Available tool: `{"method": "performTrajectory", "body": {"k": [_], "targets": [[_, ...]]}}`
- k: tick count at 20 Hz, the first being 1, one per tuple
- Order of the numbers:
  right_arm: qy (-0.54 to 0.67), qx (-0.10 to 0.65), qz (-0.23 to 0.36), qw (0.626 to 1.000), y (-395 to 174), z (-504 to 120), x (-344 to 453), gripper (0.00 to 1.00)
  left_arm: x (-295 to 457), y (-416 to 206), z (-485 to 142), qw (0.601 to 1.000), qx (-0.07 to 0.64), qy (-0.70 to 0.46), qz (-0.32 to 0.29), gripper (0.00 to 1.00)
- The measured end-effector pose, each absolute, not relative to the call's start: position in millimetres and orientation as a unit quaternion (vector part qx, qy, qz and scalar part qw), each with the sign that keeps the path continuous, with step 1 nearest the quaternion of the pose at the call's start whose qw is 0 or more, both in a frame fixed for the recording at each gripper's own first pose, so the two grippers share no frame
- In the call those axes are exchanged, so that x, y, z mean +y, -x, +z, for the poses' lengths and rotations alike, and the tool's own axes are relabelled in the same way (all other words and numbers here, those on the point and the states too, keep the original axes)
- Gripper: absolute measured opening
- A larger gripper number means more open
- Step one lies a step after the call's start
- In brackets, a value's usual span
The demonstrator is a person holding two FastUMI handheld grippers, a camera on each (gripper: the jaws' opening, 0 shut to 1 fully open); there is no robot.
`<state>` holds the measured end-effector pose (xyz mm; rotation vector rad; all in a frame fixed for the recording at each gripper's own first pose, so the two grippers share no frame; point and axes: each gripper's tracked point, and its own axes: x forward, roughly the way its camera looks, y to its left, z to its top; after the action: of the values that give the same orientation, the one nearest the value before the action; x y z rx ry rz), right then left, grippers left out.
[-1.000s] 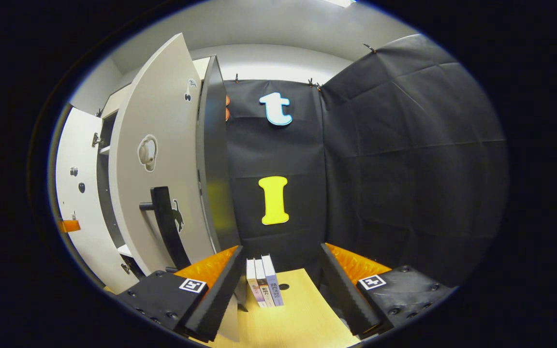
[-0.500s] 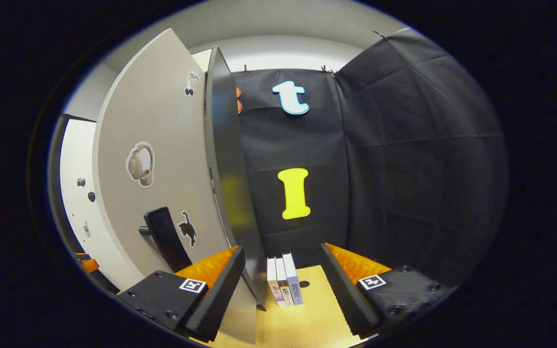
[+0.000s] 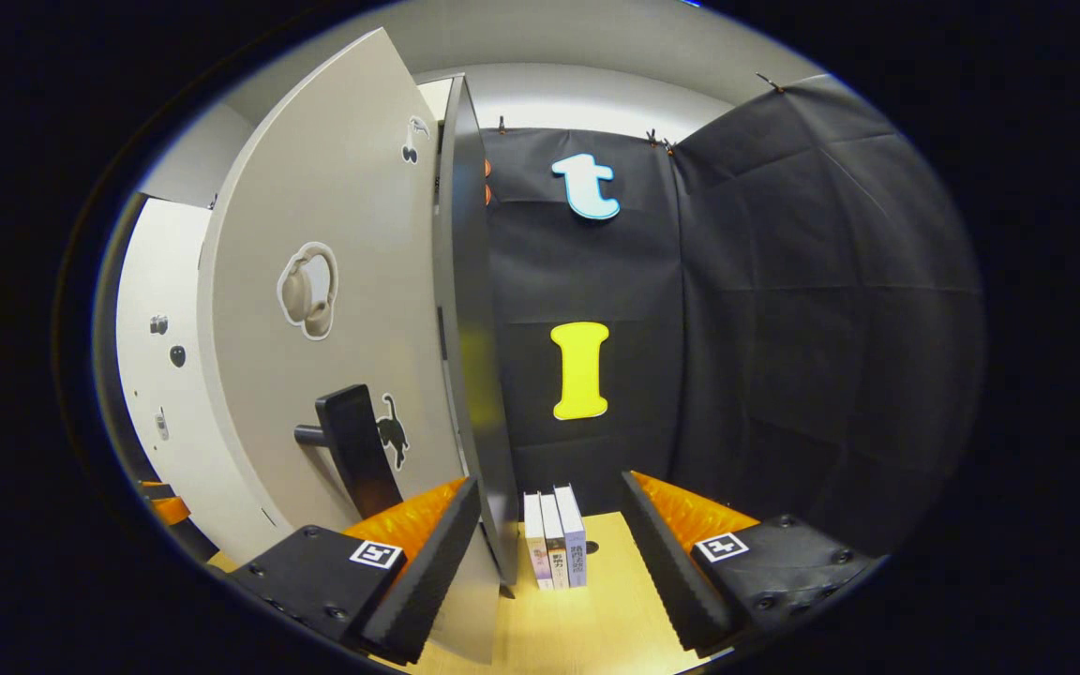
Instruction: Grab one shoe with the right hand and put it into the shoe cabinet, grab the other shoe with the left hand and put it into the shoe cabinet; then close the right door with the right hand and the left door with the left hand.
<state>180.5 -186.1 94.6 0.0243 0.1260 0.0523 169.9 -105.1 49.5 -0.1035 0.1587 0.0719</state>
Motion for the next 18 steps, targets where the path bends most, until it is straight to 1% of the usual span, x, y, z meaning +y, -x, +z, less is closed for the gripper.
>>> {"method": "performTrajectory", "body": {"k": [6, 11, 14, 18], "targets": [[-0.034, 0.072, 0.065, 0.995, -176, 86, -126, 0.98, -75, -165, 42, 0.993, 0.088, 0.059, 0.046, 0.95], [-0.077, 0.078, 0.092, 0.99, -187, 76, -58, 0.97, -44, -151, 40, 0.993, 0.084, 0.06, 0.062, 0.95], [-0.106, 0.079, 0.129, 0.983, -194, 76, -3, 0.98, -20, -138, 39, 0.992, 0.082, 0.056, 0.079, 0.95], [-0.076, 0.061, 0.142, 0.985, -186, 86, 33, 0.97, 19, -115, 41, 0.989, 0.076, 0.067, 0.108, 0.95]]}}
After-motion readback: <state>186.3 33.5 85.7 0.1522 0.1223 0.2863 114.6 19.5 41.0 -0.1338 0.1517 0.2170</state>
